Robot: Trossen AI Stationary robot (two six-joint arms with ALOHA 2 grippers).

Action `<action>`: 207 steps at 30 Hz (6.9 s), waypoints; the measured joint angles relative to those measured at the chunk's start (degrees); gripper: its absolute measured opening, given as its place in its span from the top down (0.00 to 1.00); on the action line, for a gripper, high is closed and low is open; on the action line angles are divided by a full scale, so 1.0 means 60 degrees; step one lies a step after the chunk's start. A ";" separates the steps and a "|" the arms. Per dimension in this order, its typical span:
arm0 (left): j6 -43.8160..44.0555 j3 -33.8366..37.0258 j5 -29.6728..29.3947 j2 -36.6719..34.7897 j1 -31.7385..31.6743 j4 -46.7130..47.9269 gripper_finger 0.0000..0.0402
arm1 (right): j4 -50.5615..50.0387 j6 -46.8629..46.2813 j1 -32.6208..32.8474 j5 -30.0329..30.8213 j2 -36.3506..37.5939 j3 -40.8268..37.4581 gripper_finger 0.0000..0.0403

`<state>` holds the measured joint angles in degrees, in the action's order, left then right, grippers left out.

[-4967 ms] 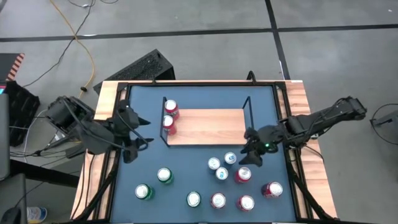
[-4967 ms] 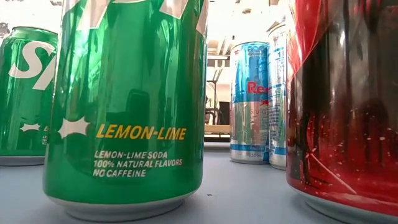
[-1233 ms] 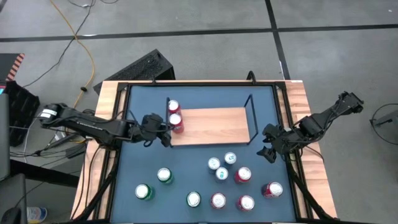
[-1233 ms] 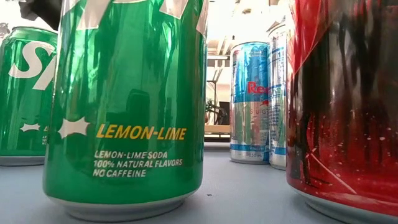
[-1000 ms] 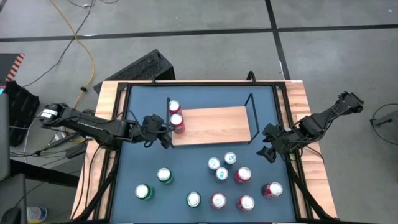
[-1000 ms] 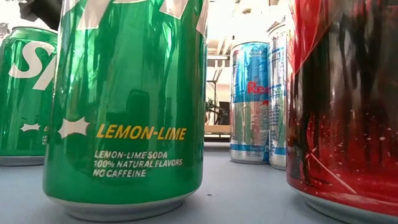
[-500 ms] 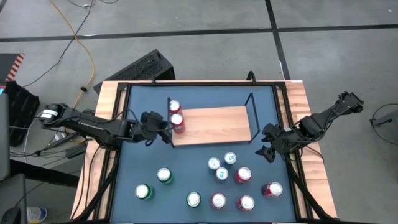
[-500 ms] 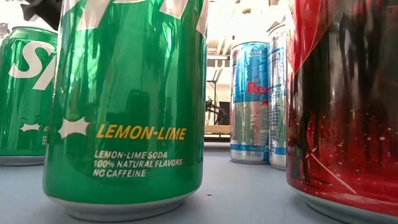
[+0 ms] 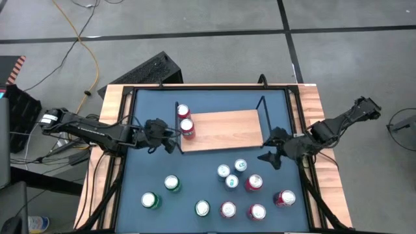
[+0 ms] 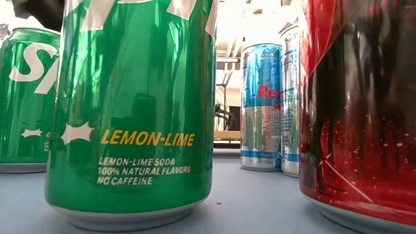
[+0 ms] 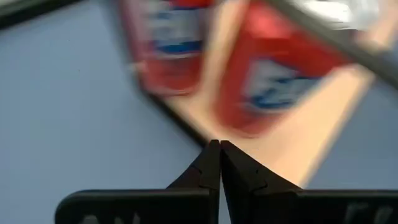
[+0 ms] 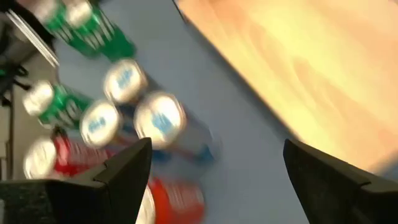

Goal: Place canned beverage on shelf
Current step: Adjust the orange soda cans on the shelf

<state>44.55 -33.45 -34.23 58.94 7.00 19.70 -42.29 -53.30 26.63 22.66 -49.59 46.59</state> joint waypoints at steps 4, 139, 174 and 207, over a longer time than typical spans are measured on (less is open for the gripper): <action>0.0782 0.0000 -0.1735 -0.0733 0.0106 0.1013 1.00 | 0.1431 0.1050 -0.0780 -0.0007 -0.0437 0.0004 0.14; -0.1308 0.2914 0.3070 -0.3618 -0.3676 -0.3607 1.00 | 0.5195 0.7893 -0.4137 0.0493 -0.9463 0.5671 0.14; -0.1300 0.2911 0.3066 -0.3618 -0.3672 -0.3343 1.00 | 0.4167 0.8382 -0.4440 0.0983 -0.9433 0.5686 0.25; -0.1326 0.2911 0.3066 -0.3618 -0.3668 -0.3342 1.00 | 0.5517 0.8725 -0.5161 -0.0540 -0.9431 0.5686 0.68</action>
<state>36.60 -15.99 -15.84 37.23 -15.00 -0.35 -9.19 -0.95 -4.34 19.42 -106.17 80.71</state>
